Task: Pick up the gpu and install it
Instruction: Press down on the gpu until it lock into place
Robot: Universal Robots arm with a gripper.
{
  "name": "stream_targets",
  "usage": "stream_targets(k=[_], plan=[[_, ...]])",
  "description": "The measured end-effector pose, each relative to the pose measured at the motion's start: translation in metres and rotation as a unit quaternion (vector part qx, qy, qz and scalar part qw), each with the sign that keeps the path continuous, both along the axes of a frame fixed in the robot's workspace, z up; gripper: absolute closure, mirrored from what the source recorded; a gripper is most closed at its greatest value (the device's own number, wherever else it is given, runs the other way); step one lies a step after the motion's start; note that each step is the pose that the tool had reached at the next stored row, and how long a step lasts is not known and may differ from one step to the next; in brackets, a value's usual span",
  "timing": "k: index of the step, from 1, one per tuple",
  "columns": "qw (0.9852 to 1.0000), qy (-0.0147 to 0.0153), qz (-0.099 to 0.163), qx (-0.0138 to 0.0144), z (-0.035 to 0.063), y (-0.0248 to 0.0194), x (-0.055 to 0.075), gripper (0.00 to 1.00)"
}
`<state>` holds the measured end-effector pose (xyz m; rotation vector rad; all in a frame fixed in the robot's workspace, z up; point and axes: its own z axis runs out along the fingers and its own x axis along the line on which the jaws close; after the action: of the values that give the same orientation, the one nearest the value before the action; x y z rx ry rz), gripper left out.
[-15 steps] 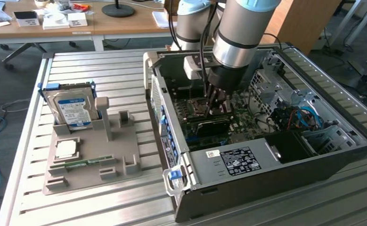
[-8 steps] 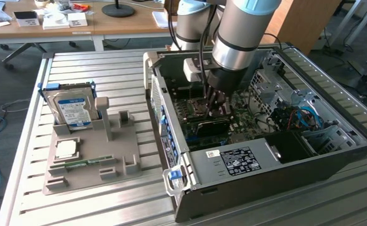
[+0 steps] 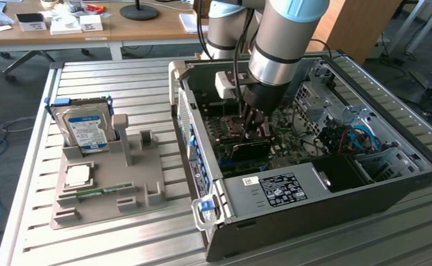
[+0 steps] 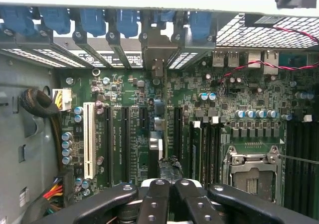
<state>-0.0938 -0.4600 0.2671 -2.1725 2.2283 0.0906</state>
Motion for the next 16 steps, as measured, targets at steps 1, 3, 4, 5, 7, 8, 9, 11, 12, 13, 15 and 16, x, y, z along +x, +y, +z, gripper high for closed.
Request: stream_targets(k=[1,3,4,5,7,8,9,11,12,13,15,16], plan=[[1.0000,0.0000,0.000,0.0000,0.0000,0.0000,0.0000,0.89],[1.0000,0.0000,0.000,0.0000,0.0000,0.0000,0.0000,0.89],[1.0000,0.0000,0.000,0.0000,0.0000,0.0000,0.0000,0.89],[1.0000,0.0000,0.000,0.0000,0.0000,0.0000,0.0000,0.89],[1.0000,0.0000,0.000,0.0000,-0.0002,0.0000,0.0000,0.89],[1.0000,-0.0001,0.000,0.0003,-0.0010,0.0001,0.0000,0.89],[1.0000,-0.0001,0.000,0.0002,-0.0019,0.0000,0.0000,0.89],[1.0000,0.0000,0.000,0.0000,-0.0025,0.0000,0.0000,0.89],[1.0000,0.0000,0.000,0.0000,-0.0025,0.0000,0.0000,0.89],[1.0000,0.0000,0.000,0.0000,-0.0025,0.0000,0.0000,0.89],[1.0000,0.0000,0.000,0.0001,-0.0029,0.0000,0.0000,0.89],[1.0000,-0.0001,0.000,0.0002,-0.0035,0.0001,0.0000,0.89]])
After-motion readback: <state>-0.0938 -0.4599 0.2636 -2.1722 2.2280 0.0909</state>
